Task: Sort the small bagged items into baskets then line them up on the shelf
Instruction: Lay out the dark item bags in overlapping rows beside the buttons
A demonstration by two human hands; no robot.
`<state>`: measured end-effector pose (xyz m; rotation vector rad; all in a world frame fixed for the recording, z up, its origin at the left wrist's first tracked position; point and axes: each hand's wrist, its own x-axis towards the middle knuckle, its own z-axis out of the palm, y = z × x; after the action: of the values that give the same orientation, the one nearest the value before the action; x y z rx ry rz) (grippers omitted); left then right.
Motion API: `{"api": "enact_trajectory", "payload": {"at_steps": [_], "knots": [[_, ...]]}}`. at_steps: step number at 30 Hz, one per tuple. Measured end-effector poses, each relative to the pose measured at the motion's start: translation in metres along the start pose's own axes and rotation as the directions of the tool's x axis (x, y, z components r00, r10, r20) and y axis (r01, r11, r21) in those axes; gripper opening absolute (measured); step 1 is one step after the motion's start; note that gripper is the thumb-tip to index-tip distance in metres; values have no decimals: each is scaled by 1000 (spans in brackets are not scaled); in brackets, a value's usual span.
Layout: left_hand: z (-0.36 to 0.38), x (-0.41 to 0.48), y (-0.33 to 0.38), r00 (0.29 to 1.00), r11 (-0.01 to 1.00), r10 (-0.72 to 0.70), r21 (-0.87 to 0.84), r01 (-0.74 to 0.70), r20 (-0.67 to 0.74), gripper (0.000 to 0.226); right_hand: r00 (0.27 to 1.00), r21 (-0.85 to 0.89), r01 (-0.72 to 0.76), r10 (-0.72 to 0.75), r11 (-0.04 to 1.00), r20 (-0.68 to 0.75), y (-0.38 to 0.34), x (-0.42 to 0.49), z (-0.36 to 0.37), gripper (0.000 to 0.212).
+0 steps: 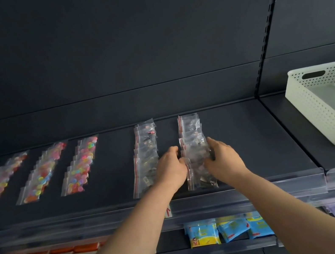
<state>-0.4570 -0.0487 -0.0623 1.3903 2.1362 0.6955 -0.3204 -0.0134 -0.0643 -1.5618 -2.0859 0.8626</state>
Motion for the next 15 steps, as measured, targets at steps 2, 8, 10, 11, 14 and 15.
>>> {"api": "enact_trajectory", "payload": {"at_steps": [2,8,10,11,14,15], "knots": [[0,3,-1,1000,1000,2,-22,-1,24,46,1000,-17,-7,8,1000,12,0,1,0,37],[2,13,5,998,999,9,-36,-7,70,49,997,-16,-8,9,1000,72,-9,8,1,59],[1,16,6,998,999,4,-46,-1,67,50,996,-2,-25,25,1000,88,-9,12,4,62],[1,17,7,998,998,1,-57,2,64,50,995,14,-33,32,999,93,-9,12,4,62],[0,19,8,999,997,-9,-78,13,53,51,996,8,-36,36,999,79,-8,13,5,56],[-1,20,8,999,997,-12,-72,15,52,51,997,-9,-35,35,999,69,-8,13,5,51]]}}
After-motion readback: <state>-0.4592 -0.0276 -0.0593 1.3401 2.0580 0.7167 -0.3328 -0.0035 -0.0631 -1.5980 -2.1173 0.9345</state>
